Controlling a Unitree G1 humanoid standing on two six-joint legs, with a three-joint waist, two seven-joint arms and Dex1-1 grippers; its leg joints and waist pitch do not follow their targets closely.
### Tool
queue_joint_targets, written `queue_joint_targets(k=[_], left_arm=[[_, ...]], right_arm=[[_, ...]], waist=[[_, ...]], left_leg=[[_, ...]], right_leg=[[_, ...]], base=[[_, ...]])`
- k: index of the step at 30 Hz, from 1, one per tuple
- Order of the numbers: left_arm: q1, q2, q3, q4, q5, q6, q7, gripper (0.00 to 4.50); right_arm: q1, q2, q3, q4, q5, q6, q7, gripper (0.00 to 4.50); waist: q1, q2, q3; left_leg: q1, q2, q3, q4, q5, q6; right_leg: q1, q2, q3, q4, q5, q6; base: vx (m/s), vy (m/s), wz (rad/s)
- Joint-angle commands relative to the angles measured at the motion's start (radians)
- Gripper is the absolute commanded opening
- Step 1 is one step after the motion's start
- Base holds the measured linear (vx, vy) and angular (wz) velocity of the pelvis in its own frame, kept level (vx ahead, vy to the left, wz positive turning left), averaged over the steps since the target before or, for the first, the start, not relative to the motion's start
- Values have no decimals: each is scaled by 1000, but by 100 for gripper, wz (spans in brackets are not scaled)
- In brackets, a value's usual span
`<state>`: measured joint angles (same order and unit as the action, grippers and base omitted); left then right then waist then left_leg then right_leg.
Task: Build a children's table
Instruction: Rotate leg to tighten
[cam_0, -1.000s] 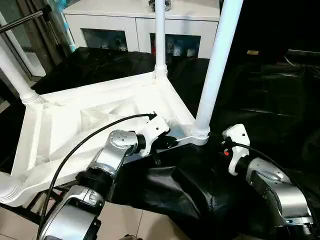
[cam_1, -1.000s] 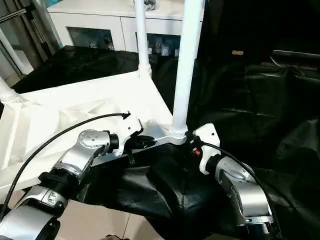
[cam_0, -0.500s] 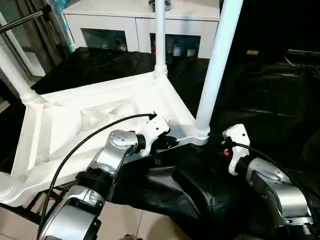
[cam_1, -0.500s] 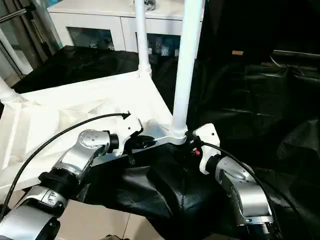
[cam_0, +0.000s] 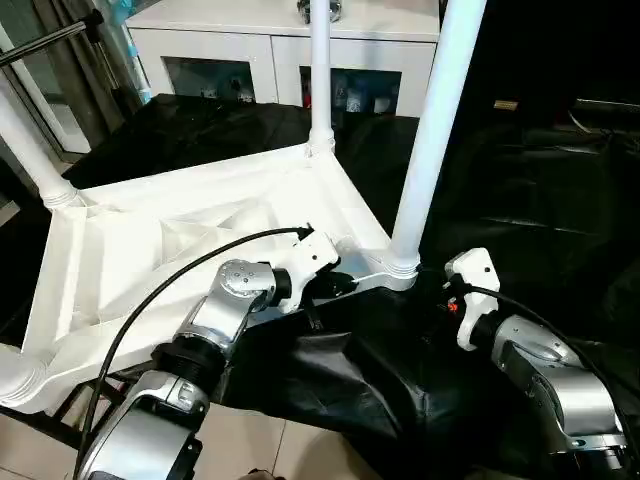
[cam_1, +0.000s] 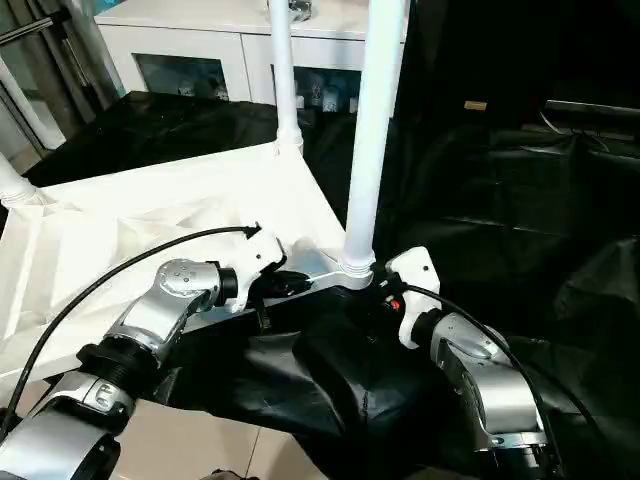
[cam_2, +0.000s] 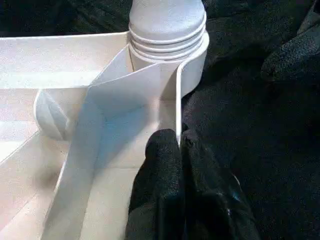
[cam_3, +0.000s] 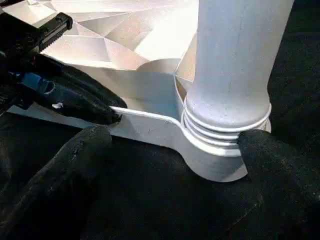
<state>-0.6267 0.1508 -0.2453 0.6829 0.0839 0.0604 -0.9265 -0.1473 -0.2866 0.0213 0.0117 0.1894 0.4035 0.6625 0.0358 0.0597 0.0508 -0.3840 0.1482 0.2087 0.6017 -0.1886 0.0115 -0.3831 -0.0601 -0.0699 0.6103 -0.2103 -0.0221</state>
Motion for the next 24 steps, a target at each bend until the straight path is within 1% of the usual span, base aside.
queue_joint_targets(k=[1, 2, 3, 4, 5, 6, 7, 8, 9, 10, 12, 13, 14, 15, 17, 19, 20, 21, 22, 23, 24], left_arm=[[11, -26, -25, -22, -26, -40, -35, 0], [85, 54, -19, -224, 22, 149, 32, 0], [85, 56, -19, -225, 23, 150, 32, 0], [84, 58, -18, -225, 23, 150, 32, 0], [84, 59, -17, -224, 23, 149, 31, 0], [83, 60, -17, -223, 24, 148, 31, 0], [83, 62, -18, -219, 25, 145, 30, 0], [82, 63, -19, -218, 26, 144, 30, 0], [82, 64, -20, -215, 28, 142, 29, 0], [80, 64, -20, -211, 29, 140, 29, 0], [78, 68, -23, -213, 29, 142, 27, 0], [81, 69, -24, -223, 28, 150, 28, 0], [91, 75, -30, -259, 23, 181, 34, 0], [94, 77, -31, -272, 21, 191, 38, 0], [97, 78, -23, -279, 16, 199, 50, 0], [97, 81, -19, -277, 13, 198, 53, 0], [98, 84, -16, -271, 12, 189, 55, 28], [98, 86, -15, -266, 10, 182, 57, 55], [102, 94, -18, -253, 15, 138, 59, 55], [102, 96, -19, -249, 18, 124, 60, 55], [101, 101, -25, -240, 30, 109, 67, 76]], right_arm=[[-6, 14, 50, -20, 12, 11, 25, 444], [-28, -39, 179, -277, -64, 226, -30, 444], [-24, -39, 186, -280, -66, 218, -26, 444], [-23, -39, 193, -282, -70, 214, -23, 444], [-23, -39, 196, -283, -71, 213, -22, 444], [-25, -41, 199, -283, -71, 211, -18, 444], [-28, -43, 203, -281, -73, 211, -14, 444], [-28, -44, 204, -280, -74, 211, -13, 444], [-29, -45, 206, -278, -76, 210, -12, 444], [-30, -46, 206, -275, -76, 210, -11, 444], [-31, -47, 206, -276, -72, 216, -10, 444], [-30, -49, 207, -284, -69, 226, -12, 444], [-29, -54, 208, -312, -60, 261, -22, 444], [-28, -56, 208, -322, -57, 273, -26, 444], [-31, -58, 203, -322, -58, 280, -34, 444], [-33, -58, 197, -313, -60, 279, -38, 444], [-35, -60, 186, -293, -69, 277, -49, 448], [-38, -62, 178, -278, -75, 276, -55, 450], [-47, -60, 145, -222, -89, 272, -86, 450], [-51, -59, 134, -207, -89, 272, -94, 450], [-54, -58, 119, -192, -86, 275, -100, 450]], waist=[[8, -23, -70], [11, 29, -71], [-8, -12, -71], [-10, -7, -74], [-7, 1, -73], [-4, 2, -69], [0, 3, -65], [2, 3, -64], [2, 5, -64], [1, 7, -63], [-2, 7, -64], [-3, 6, -64], [-3, 7, -64], [-3, 7, -65], [-4, 7, -65], [-3, 8, -66], [-2, 9, -65], [-4, 5, -66], [-5, 4, -66], [-6, 5, -66], [-6, 7, -66]], left_leg=[[13, 89, -52, -53, -91, 118], [17, 89, -58, -50, -94, 108], [4, 101, -69, -61, -5, 122], [5, 97, -68, -56, 2, 138], [13, 87, -56, -48, -54, 144], [12, 84, -55, -48, -99, 124], [15, 86, -56, -51, -128, 98], [18, 88, -58, -54, -138, 85], [20, 92, -60, -59, -155, 65], [21, 94, -63, -63, -170, 51], [21, 94, -64, -65, -185, 39], [19, 94, -64, -66, -186, 38], [18, 92, -64, -65, -185, 37], [19, 93, -65, -65, -175, 38], [18, 91, -63, -62, -164, 43], [17, 89, -62, -60, -164, 43], [18, 89, -62, -61, -167, 42], [18, 90, -63, -62, -165, 41], [18, 89, -63, -62, -165, 39], [18, 87, -63, -61, -169, 38], [21, 88, -61, -60, -180, 33]], right_leg=[[49, -110, 58, -69, -64, -234], [46, -112, 58, -66, -65, -234], [64, -93, 53, -44, 65, -228], [58, -99, 54, -41, 82, -230], [44, -107, 58, -59, 26, -234], [46, -111, 60, -73, -58, -232], [46, -107, 60, -81, -133, -218], [44, -105, 60, -82, -156, -212], [43, -101, 59, -81, -174, -204], [42, -99, 59, -80, -173, -200], [42, -101, 61, -77, -159, -204], [44, -102, 61, -77, -152, -205], [45, -105, 62, -76, -143, -207], [46, -105, 63, -74, -126, -212], [44, -104, 64, -74, -113, -214], [45, -106, 64, -76, -119, -214], [44, -105, 63, -78, -128, -212], [45, -103, 63, -77, -126, -211], [44, -103, 62, -77, -126, -213], [44, -104, 62, -77, -130, -215], [42, -103, 62, -80, -144, -214]], base=[[0, 0, 0], [0, 0, 0], [0, 0, 0], [0, 0, 0], [0, 0, 0], [0, 0, 0], [0, 0, 0], [0, 0, 0], [0, 0, 0], [0, 0, 0], [0, 0, 0], [0, 0, 0], [0, 0, 0], [0, 0, 0], [0, 0, 0], [0, 0, 0], [0, 0, 0], [0, 0, 0], [0, 0, 0], [0, 0, 0], [0, 0, 0]])
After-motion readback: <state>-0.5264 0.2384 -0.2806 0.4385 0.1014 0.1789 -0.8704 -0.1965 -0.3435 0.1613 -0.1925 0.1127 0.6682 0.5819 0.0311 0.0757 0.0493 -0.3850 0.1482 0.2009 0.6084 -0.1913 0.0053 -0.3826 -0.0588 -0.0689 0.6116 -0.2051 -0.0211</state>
